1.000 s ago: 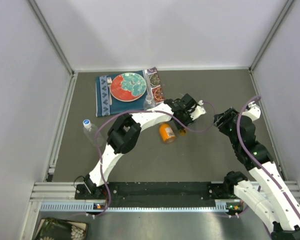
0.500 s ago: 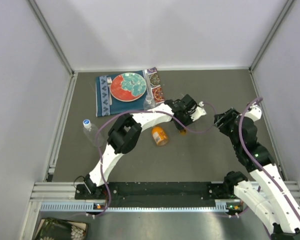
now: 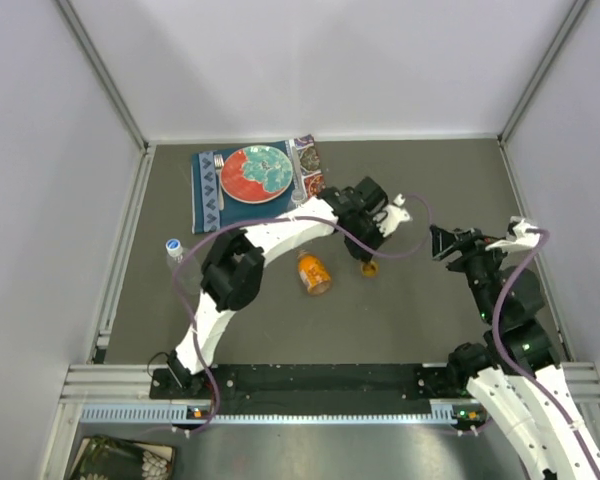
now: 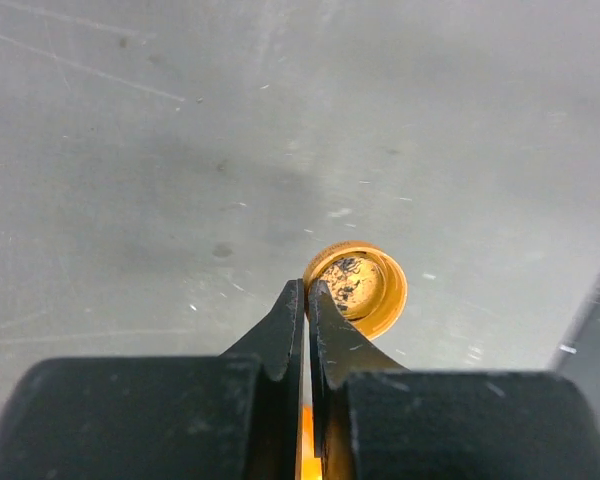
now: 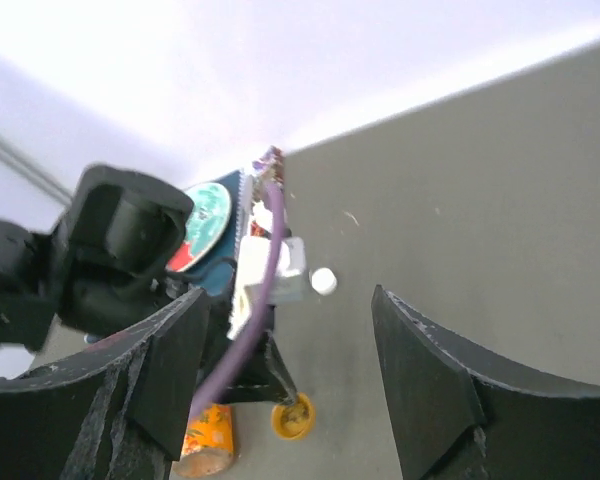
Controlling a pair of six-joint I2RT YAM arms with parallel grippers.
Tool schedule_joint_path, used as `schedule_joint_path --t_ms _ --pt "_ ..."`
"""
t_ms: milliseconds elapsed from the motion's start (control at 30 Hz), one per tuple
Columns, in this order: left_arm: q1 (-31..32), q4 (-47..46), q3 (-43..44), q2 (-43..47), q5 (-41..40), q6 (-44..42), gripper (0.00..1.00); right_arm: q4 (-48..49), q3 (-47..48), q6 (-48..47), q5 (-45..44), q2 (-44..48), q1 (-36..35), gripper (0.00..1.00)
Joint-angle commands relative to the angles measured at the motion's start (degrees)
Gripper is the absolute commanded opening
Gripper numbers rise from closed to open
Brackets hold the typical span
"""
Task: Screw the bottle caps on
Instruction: Pick up the bottle cap from the center of the board.
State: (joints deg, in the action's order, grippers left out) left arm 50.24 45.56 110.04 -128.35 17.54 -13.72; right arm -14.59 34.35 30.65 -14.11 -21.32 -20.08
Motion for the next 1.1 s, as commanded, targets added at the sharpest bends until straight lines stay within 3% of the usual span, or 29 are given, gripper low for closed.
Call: schedule_joint_path --t_ms 0,167,233,267,300,367,400,433,500,533,567,633,700,1067 --pt "-2.77 3.91 5.79 11.80 13.55 5.53 0.00 13.44 -1.74 -11.48 12.47 3.31 0.13 0.68" --pt "-9.45 4.11 13.00 16.90 31.98 15.63 0.00 17.91 2.56 -21.40 27.19 -2.49 0.12 0.72" --pt "-12.77 -0.80 12.31 19.45 36.84 22.89 0.00 22.22 2.30 -23.00 31.23 -2.76 0.12 0.74" --pt "-13.84 -3.43 11.26 20.33 44.00 25.73 0.00 24.24 1.87 -24.23 33.94 -2.85 0.12 0.75" --pt "-14.81 -10.77 9.86 21.12 47.12 29.76 0.00 27.56 1.86 -24.76 35.02 -3.63 0.12 0.76" --pt "-16.84 -19.15 5.11 23.41 53.54 43.11 0.00 30.83 1.86 -26.08 39.39 -4.95 0.04 0.84" --pt "-17.19 -29.37 1.27 24.81 57.04 47.51 0.00 34.85 1.69 -26.08 40.55 -6.35 -0.05 0.91" --pt "-17.54 -37.05 -1.64 25.69 58.30 59.21 0.00 37.15 1.51 -26.26 41.26 -7.15 -0.23 0.93" --pt "-18.42 -62.92 -11.88 27.45 58.06 78.47 0.00 39.97 3.09 -28.01 41.88 -9.77 -2.32 0.94" --pt "-19.20 -87.06 -13.43 26.76 57.26 98.68 0.00 40.42 3.79 -28.89 41.62 -10.66 -3.12 0.94" --pt "-19.47 -89.22 -13.10 25.88 56.73 103.58 0.00 41.04 5.19 -30.29 40.40 -11.63 -4.61 0.94" --pt "-19.48 -77.88 -10.29 26.14 56.29 95.59 0.00 44.27 5.99 -34.42 38.90 -14.17 -8.65 0.94" --pt "-19.39 -82.98 -11.77 25.96 55.50 100.35 0.00 46.05 7.83 -37.24 38.02 -16.20 -10.59 0.92" --pt "-18.25 -87.30 -15.90 28.16 53.92 104.68 0.00 57.38 9.42 -36.11 38.64 -25.34 -12.53 0.77"
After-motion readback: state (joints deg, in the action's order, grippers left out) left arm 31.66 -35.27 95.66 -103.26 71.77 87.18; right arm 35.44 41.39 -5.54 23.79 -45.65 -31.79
